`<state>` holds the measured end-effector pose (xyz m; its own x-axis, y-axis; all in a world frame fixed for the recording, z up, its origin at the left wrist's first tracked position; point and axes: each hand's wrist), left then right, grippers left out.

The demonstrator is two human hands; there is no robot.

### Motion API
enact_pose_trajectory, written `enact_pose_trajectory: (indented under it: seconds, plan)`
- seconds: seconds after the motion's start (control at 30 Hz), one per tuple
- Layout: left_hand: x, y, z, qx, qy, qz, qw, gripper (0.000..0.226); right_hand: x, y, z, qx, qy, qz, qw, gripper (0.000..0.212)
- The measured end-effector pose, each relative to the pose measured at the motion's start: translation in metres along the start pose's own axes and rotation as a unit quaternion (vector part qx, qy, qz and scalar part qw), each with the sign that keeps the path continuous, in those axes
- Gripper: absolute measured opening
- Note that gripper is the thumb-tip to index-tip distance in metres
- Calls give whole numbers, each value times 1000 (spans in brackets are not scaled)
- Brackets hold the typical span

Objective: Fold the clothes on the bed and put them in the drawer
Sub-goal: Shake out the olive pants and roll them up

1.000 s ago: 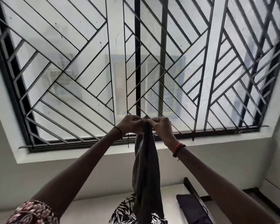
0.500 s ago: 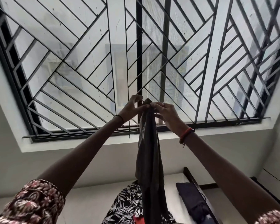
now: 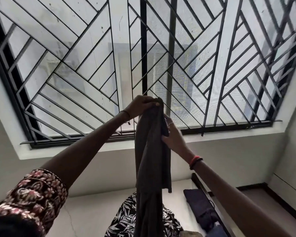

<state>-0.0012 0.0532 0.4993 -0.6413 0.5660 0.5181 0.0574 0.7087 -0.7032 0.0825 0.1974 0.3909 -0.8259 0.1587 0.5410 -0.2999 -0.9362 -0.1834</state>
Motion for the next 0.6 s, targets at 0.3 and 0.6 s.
enact_pose_trajectory:
  seconds: [0.3, 0.6]
  plan:
    - [16, -36, 0, -36, -11, -104, 994, 24, -49, -27, -69, -93, -58, -24, 994, 88]
    - [28, -54, 4, -11, -10, -155, 988, 7, -56, -36, -111, -199, -49, 9, 979, 17]
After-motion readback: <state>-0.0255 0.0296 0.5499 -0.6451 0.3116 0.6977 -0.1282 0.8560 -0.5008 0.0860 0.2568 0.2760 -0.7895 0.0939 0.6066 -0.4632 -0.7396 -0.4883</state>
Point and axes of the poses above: each hand's wrist, its own x-axis towards the middle knuckle, its own y-axis out of the palm, z = x × y, and after that the axes turned 15 degrees about x, right-handed
